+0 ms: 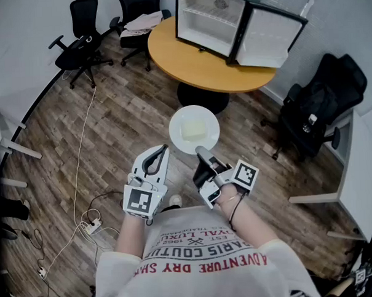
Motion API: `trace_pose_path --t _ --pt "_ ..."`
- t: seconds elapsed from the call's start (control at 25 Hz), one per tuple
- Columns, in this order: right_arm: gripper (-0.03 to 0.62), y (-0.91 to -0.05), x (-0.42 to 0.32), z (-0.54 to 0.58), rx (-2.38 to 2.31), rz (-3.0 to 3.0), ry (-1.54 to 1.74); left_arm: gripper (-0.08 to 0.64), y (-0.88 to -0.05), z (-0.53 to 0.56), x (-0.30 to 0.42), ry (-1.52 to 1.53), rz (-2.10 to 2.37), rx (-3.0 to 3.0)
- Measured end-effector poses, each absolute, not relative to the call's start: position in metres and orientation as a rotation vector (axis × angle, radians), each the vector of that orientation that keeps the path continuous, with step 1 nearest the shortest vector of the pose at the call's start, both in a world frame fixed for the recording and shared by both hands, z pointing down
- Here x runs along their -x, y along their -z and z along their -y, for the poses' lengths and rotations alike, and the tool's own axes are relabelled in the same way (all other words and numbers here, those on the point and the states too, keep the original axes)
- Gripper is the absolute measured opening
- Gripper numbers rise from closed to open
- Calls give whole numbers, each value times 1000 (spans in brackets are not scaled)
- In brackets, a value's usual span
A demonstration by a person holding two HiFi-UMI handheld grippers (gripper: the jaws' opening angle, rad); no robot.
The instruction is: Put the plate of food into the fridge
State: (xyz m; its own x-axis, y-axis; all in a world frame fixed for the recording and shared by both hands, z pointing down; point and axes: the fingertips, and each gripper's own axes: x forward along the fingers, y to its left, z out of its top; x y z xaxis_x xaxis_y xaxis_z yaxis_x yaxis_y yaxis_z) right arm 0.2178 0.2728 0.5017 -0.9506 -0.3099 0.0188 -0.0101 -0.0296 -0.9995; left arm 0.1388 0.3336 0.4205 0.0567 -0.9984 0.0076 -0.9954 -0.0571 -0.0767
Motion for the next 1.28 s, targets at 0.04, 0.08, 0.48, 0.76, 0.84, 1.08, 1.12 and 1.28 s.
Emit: trace_pose_path --t 0.04,0.08,0.48,0.76,0.84,1.08,1.12,1.28 --pt "40 -501 -217 -272 345 -2027 2084 32 -420 -333 -138 87 -2119 2247" --pt "40 -501 -217 -272 347 -2025 2082 32 -419 -333 -138 85 -2118 2248" --pt "38 -499 -216 -270 355 -2036 2063 32 -420 -331 -134 78 -2122 2253" --pt "38 -505 -204 -261 388 -2022 2064 32 -429 -322 -120 72 -2113 2276" --pt "38 -508 -195 -255 399 -2013 2061 32 -432 -317 -109 69 -2110 2283" --pt "38 -509 -156 -237 430 -2009 2066 32 -427 -300 -65 84 -2101 2292" --pt "38 -509 -152 -235 433 -2006 2070 32 -427 -299 -60 78 -2110 2295" --pt "38 -512 -131 -229 421 -2011 2095 32 -428 -295 -42 72 -2139 2292"
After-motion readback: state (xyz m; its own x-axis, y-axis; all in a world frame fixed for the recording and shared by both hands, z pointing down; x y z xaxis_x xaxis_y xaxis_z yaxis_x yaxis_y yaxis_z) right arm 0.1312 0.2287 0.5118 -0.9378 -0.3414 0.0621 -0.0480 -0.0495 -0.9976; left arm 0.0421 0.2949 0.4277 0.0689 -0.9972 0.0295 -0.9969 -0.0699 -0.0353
